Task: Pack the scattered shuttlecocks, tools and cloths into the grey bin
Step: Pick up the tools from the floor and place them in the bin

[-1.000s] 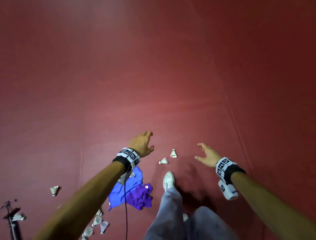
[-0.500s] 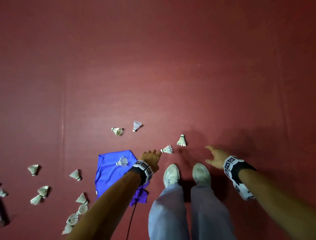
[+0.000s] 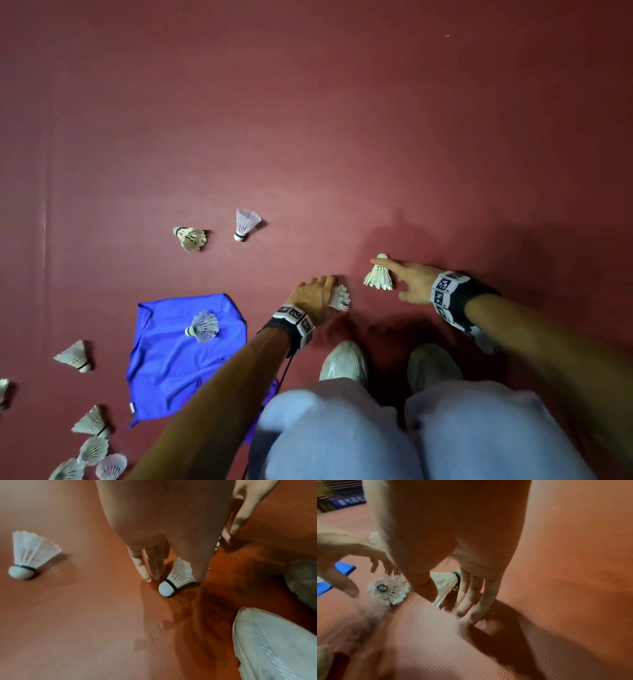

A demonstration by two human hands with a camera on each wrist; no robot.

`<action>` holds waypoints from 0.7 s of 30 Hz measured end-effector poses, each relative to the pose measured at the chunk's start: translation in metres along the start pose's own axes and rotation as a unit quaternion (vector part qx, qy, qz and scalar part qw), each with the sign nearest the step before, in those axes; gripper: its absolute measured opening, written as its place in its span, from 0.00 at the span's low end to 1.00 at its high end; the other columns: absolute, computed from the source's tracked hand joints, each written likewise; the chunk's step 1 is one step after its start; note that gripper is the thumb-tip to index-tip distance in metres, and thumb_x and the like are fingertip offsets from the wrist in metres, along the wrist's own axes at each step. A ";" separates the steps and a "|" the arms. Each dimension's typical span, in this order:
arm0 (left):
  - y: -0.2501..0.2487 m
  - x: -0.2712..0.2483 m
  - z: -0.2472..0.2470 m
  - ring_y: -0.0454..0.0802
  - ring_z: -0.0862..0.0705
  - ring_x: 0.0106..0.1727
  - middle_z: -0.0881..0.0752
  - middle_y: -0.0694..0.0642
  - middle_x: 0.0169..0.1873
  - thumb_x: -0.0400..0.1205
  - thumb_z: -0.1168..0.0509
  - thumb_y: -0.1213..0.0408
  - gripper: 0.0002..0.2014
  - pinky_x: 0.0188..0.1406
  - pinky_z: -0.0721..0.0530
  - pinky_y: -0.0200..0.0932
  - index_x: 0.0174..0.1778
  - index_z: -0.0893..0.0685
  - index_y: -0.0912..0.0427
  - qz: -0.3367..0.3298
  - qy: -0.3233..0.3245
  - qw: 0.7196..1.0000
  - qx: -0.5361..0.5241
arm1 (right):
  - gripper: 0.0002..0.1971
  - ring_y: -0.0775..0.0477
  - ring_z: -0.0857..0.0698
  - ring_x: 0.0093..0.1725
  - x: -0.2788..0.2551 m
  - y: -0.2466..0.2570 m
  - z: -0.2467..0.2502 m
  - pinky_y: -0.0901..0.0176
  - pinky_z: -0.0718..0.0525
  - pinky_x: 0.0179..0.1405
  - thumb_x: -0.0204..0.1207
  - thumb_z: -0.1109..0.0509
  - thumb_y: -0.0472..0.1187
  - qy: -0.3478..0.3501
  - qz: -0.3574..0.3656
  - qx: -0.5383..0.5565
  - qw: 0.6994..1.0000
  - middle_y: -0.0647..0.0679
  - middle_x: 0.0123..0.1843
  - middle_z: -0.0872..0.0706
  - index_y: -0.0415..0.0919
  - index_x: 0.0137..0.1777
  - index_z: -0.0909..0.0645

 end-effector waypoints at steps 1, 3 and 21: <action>0.003 0.007 -0.007 0.61 0.25 0.75 0.28 0.59 0.78 0.81 0.31 0.43 0.41 0.73 0.24 0.58 0.85 0.37 0.59 0.004 0.000 1.000 -0.008 | 0.45 0.44 0.14 0.50 0.008 -0.002 -0.006 0.58 0.19 0.54 0.77 0.30 0.36 -0.002 0.004 -0.008 1.000 0.46 0.65 0.17 0.65 0.88 0.46; 0.006 0.014 -0.015 0.61 0.26 0.76 0.30 0.58 0.79 0.81 0.31 0.44 0.38 0.73 0.24 0.57 0.83 0.34 0.58 0.018 0.002 0.999 -0.032 | 0.39 0.44 0.16 0.55 0.016 -0.004 -0.013 0.58 0.20 0.55 0.77 0.34 0.32 -0.024 0.004 -0.009 1.000 0.49 0.63 0.19 0.64 0.84 0.36; -0.082 -0.229 0.148 0.67 0.13 0.54 0.13 0.64 0.54 0.74 0.24 0.62 0.29 0.43 0.21 0.49 0.66 0.31 0.62 0.125 -0.049 0.976 -0.171 | 0.26 0.43 0.22 0.57 -0.271 0.082 0.089 0.59 0.27 0.54 0.63 0.17 0.39 -0.211 -0.193 0.266 0.921 0.43 0.59 0.23 0.51 0.59 0.25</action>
Point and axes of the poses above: each hand's wrist, its own x-axis towards the middle knuckle, its own z-axis out of the back of the hand, y = z × x, the point moved 1 cm from there along x, towards the middle knuckle
